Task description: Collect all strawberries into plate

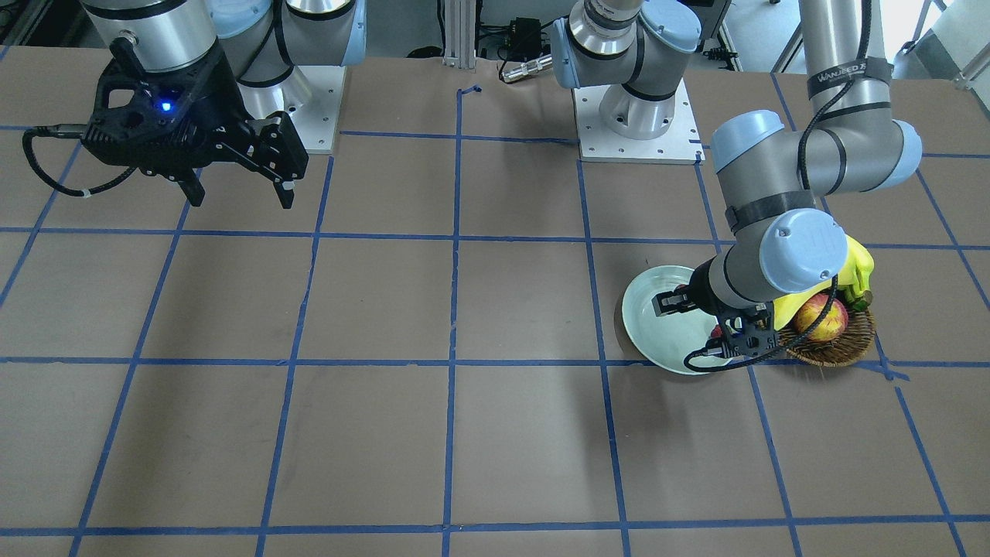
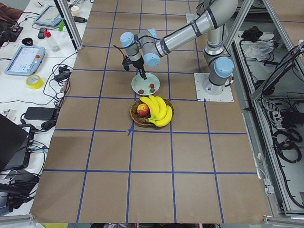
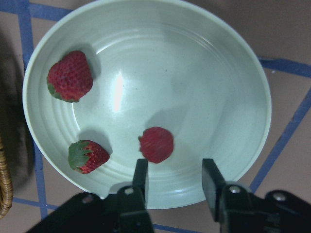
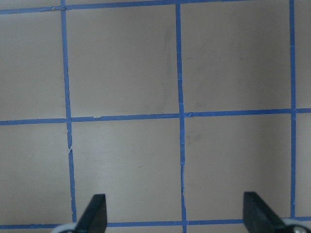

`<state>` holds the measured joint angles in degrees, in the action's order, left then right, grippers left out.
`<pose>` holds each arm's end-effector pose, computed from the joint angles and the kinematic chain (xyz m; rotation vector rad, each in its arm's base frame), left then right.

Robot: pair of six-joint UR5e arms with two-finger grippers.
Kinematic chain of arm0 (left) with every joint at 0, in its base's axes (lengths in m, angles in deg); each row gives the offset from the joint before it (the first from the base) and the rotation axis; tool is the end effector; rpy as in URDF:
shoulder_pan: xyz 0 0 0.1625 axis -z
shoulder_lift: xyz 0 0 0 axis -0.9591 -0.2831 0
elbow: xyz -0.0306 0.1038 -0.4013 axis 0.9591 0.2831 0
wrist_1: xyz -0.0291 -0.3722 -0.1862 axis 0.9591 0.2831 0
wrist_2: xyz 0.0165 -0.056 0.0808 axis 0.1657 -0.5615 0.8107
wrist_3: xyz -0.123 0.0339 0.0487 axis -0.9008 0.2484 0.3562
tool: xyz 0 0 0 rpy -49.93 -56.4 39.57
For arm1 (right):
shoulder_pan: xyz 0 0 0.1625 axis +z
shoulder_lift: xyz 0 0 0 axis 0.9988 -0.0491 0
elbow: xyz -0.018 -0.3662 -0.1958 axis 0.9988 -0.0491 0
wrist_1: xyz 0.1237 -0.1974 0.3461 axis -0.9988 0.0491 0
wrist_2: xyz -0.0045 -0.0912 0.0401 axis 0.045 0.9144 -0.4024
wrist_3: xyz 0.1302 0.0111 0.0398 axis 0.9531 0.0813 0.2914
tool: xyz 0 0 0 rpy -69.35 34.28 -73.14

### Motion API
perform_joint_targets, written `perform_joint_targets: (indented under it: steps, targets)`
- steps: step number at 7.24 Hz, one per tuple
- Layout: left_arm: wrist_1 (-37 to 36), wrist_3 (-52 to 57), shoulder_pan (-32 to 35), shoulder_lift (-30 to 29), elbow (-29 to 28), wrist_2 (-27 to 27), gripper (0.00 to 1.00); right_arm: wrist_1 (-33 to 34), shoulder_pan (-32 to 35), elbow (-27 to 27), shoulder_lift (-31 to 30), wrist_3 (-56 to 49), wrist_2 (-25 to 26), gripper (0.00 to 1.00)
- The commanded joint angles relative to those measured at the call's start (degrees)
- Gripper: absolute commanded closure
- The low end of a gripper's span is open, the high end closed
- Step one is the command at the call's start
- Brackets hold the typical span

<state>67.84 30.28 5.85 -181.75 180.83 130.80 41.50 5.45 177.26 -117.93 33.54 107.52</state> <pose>-0.0280 -0.5322 0.1998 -0.3495 3.0513 0.4434 0.1590 -0.5029 0.4647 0.0489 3.1127 -0.1583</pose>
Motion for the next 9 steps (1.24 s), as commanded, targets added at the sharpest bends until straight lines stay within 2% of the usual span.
perform_joint_targets:
  steps: [1, 5, 6, 7, 9]
  targets:
    - [4.38, -0.04, 0.74, 1.02, -5.01, 0.63, 0.00, 0.00, 0.00, 0.00, 0.00, 0.00, 0.08, 0.00]
    - [8.87, 2.40, 1.80, 7.25, -18.29, 0.11, 0.00, 0.00, 0.00, 0.00, 0.09, 0.00, 0.08, 0.00]
    - [11.49, 2.60, 2.50, 8.13, -19.44, -0.24, 0.00, 0.00, 0.00, 0.00, 0.00, 0.00, 0.08, 0.00]
    - [11.00, 3.38, 2.50, 9.01, -20.15, 0.11, 0.00, 0.00, 0.00, 0.00, 0.09, 0.00, 0.08, 0.00]
    - [19.63, 3.39, 2.68, 12.35, -21.29, 0.20, 0.00, 0.00, 0.00, 0.00, 0.00, -0.09, 0.08, 0.00]
